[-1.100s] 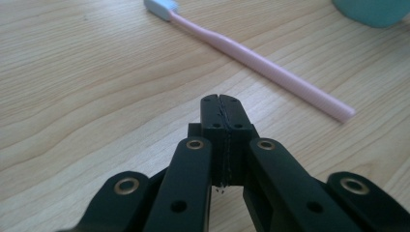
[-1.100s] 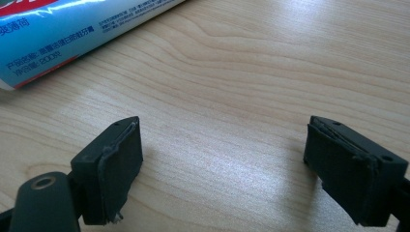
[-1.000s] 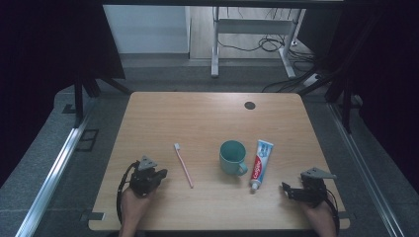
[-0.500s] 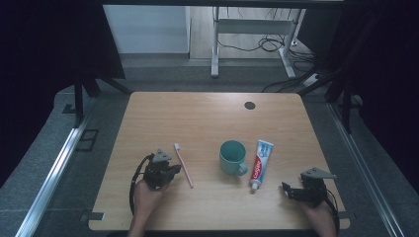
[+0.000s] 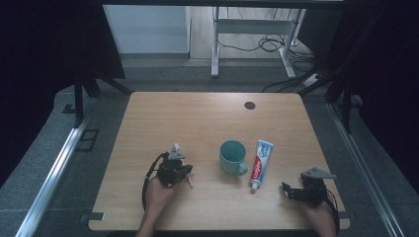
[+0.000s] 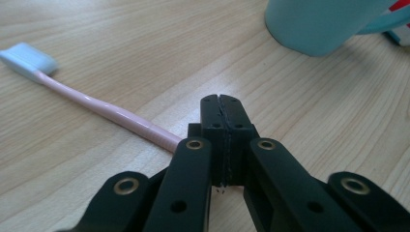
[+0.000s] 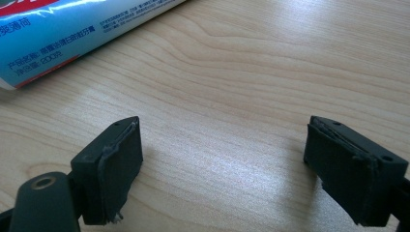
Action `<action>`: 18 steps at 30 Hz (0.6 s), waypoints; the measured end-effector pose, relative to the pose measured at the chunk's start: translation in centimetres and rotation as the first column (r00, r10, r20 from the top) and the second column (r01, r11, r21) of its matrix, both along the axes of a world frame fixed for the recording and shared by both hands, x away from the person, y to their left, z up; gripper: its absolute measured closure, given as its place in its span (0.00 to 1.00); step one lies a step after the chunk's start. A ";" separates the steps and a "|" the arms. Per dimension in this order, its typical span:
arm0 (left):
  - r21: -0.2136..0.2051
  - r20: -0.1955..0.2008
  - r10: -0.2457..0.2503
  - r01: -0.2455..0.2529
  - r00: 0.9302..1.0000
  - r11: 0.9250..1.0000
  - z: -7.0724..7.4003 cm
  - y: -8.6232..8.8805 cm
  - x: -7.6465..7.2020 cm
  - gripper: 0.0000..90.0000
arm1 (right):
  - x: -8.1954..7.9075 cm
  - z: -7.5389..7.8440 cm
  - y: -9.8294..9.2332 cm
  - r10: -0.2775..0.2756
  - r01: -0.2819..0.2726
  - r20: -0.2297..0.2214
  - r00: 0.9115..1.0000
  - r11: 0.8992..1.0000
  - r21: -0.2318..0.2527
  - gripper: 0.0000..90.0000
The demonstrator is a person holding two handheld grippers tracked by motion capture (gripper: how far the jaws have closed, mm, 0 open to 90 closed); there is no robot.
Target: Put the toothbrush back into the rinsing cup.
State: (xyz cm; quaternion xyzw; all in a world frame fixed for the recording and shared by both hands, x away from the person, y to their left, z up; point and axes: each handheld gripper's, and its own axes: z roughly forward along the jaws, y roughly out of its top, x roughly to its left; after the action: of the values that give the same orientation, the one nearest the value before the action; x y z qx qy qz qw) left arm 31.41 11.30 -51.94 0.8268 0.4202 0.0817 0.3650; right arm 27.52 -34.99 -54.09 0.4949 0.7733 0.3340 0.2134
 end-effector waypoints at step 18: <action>0.027 -0.023 0.014 -0.013 1.000 1.000 -0.9 1.0 -1.0 0.99 | 0.0 0.0 0.0 0.001 -0.001 0.000 1.000 1.000 0.000 0.15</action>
State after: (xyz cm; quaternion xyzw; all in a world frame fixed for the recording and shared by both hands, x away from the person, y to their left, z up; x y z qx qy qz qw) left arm 30.38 12.27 -52.88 0.8297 0.4288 0.0799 0.3484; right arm 27.52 -34.98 -54.09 0.4943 0.7736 0.3341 0.2132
